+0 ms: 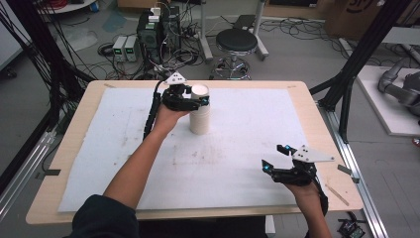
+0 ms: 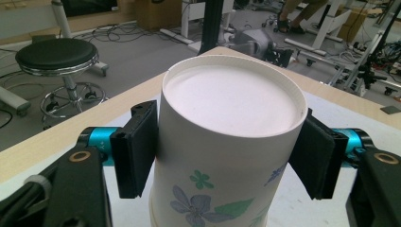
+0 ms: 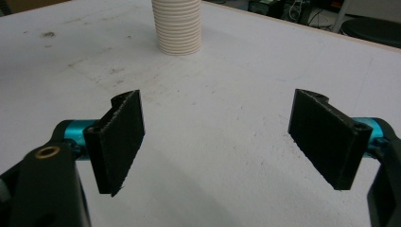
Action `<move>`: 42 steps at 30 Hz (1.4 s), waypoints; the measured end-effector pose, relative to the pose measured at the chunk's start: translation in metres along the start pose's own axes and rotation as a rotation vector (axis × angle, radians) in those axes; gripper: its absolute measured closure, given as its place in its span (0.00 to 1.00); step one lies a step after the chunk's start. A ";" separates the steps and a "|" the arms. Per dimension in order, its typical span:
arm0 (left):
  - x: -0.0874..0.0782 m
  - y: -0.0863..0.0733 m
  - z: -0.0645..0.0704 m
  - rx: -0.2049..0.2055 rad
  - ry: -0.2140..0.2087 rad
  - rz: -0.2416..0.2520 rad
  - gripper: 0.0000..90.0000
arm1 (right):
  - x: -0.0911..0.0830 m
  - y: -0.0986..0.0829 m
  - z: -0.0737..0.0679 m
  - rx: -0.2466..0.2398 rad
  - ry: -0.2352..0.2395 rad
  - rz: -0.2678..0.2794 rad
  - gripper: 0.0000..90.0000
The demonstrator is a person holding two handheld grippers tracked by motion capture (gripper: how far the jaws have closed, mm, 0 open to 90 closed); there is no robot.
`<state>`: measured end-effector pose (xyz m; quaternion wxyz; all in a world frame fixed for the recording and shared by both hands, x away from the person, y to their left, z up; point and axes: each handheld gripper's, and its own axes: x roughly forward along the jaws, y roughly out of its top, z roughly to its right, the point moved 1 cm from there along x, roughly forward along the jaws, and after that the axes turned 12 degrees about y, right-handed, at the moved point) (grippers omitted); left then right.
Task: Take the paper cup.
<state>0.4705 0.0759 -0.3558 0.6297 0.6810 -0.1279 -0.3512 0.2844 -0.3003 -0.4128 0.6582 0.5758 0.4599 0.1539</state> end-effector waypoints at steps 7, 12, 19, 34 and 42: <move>-0.009 0.014 0.000 0.010 -0.002 0.046 0.36 | 0.000 0.001 -0.001 0.000 0.002 0.002 0.22; -0.015 0.025 -0.001 0.008 -0.005 0.066 0.36 | 0.001 0.001 -0.002 0.000 0.004 0.001 0.22; -0.032 0.040 -0.006 -0.015 -0.013 0.130 0.37 | 0.000 0.002 -0.003 -0.005 0.004 0.005 0.22; -0.074 0.054 -0.019 -0.049 -0.024 0.243 0.37 | 0.002 0.003 -0.005 -0.008 0.007 0.002 0.22; -0.095 0.059 -0.020 -0.035 -0.020 0.283 0.38 | 0.003 0.005 -0.006 -0.021 0.007 0.003 0.22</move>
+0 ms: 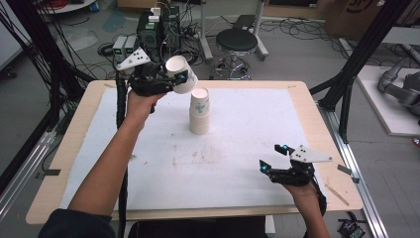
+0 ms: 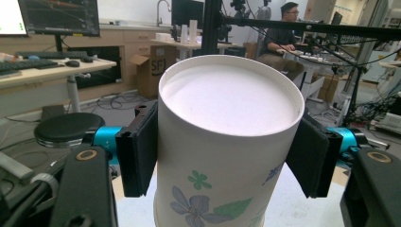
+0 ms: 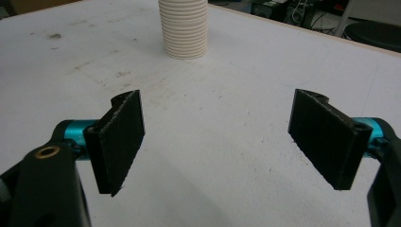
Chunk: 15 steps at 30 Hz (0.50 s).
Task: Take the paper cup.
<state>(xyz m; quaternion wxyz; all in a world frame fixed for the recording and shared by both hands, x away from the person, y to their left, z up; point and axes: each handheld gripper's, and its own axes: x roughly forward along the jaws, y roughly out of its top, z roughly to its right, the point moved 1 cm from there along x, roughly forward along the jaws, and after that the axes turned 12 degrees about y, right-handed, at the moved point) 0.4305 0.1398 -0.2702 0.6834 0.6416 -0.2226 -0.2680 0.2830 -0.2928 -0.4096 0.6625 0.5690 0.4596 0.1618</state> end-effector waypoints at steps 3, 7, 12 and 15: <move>-0.007 0.001 -0.002 0.004 0.004 0.002 0.38 | 0.001 0.001 -0.002 0.008 0.006 0.001 0.22; -0.021 -0.006 -0.002 0.012 0.004 -0.019 0.38 | 0.004 0.003 -0.003 0.004 0.024 0.001 0.22; -0.032 -0.017 0.002 0.025 -0.008 -0.056 0.38 | 0.010 0.007 -0.007 0.007 0.072 -0.017 0.22; -0.039 -0.027 0.006 0.034 -0.020 -0.079 0.37 | 0.019 0.014 -0.010 -0.001 0.103 -0.031 0.21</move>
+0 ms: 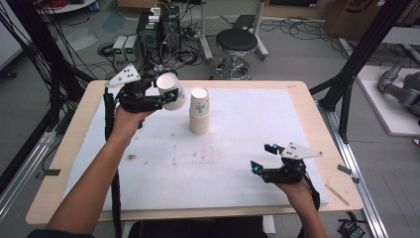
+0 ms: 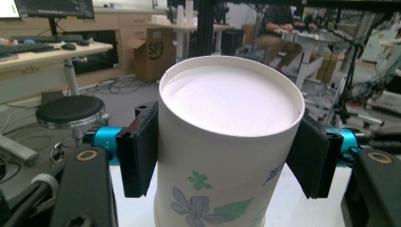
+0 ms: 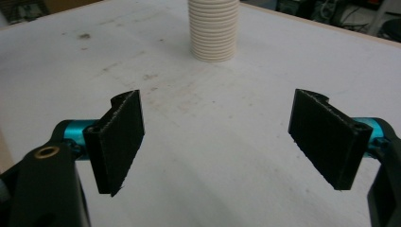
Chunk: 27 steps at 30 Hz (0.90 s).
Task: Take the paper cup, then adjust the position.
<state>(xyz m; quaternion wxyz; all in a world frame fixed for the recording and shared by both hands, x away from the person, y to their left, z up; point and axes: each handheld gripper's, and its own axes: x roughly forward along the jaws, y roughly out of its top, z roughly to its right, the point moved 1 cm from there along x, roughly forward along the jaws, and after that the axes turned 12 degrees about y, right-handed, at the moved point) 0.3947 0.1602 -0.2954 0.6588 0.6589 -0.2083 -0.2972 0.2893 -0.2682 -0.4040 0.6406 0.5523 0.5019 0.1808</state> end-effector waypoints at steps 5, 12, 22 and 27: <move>-0.006 -0.015 0.012 0.022 -0.037 -0.037 0.37 | 0.012 0.010 0.002 -0.013 0.027 0.002 0.21; -0.006 -0.027 0.026 0.051 -0.065 -0.066 0.37 | 0.028 0.027 0.002 -0.049 0.103 0.003 0.22; -0.003 -0.049 0.044 0.047 -0.113 -0.107 0.37 | 0.043 0.036 -0.002 -0.056 0.160 0.001 0.22; 0.002 -0.060 0.055 0.045 -0.142 -0.130 0.37 | 0.048 0.035 -0.006 -0.062 0.183 -0.005 0.22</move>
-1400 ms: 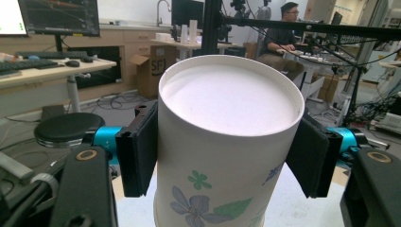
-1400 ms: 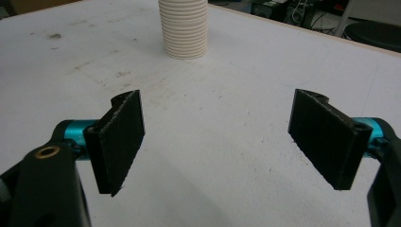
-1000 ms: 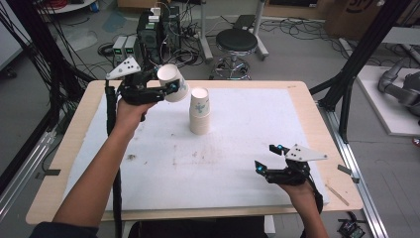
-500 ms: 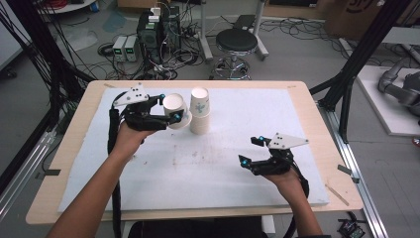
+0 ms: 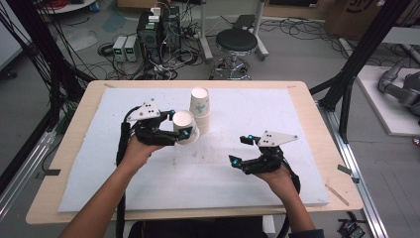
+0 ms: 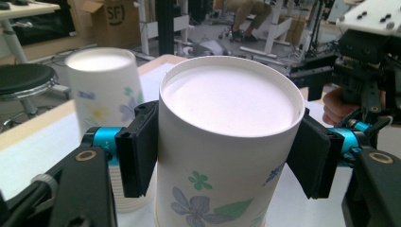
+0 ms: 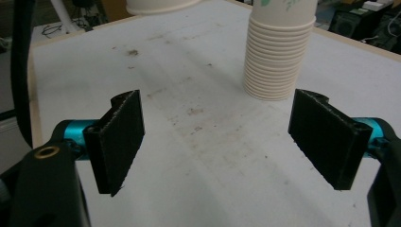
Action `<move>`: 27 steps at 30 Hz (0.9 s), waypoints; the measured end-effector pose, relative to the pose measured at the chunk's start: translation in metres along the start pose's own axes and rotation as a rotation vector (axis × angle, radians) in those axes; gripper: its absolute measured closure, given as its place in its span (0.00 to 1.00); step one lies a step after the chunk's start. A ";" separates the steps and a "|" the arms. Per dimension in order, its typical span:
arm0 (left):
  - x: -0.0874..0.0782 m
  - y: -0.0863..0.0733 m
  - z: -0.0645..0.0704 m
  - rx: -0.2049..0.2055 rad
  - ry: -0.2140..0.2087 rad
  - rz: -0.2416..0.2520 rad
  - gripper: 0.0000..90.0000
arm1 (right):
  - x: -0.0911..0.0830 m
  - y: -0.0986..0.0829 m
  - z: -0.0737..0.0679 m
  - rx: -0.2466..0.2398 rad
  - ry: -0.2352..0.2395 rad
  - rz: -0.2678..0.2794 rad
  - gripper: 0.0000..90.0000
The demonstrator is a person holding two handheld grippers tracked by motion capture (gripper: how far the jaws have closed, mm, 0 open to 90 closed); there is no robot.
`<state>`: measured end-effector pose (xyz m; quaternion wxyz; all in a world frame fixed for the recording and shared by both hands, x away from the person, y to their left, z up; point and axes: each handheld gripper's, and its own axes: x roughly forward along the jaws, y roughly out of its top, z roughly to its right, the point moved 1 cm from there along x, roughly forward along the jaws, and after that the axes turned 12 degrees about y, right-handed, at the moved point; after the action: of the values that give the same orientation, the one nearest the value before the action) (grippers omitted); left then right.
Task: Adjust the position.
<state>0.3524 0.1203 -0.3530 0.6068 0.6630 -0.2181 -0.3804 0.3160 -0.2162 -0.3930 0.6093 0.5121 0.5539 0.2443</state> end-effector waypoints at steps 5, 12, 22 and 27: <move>0.007 -0.008 0.010 0.007 -0.036 -0.016 0.37 | 0.003 -0.004 -0.001 0.000 0.009 -0.006 0.22; 0.012 -0.014 0.025 0.014 -0.089 -0.019 0.37 | 0.009 -0.006 -0.007 -0.027 0.045 0.001 0.22; 0.016 -0.020 0.040 0.016 -0.165 -0.017 0.38 | 0.014 -0.005 -0.017 -0.060 0.103 0.010 0.22; 0.019 -0.021 0.049 0.034 -0.236 -0.011 0.38 | 0.018 -0.004 -0.019 -0.065 0.132 0.015 0.22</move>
<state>0.3230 0.0784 -0.3762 0.5635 0.6251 -0.2906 -0.4554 0.3024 -0.1957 -0.4016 0.5861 0.4789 0.5808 0.2998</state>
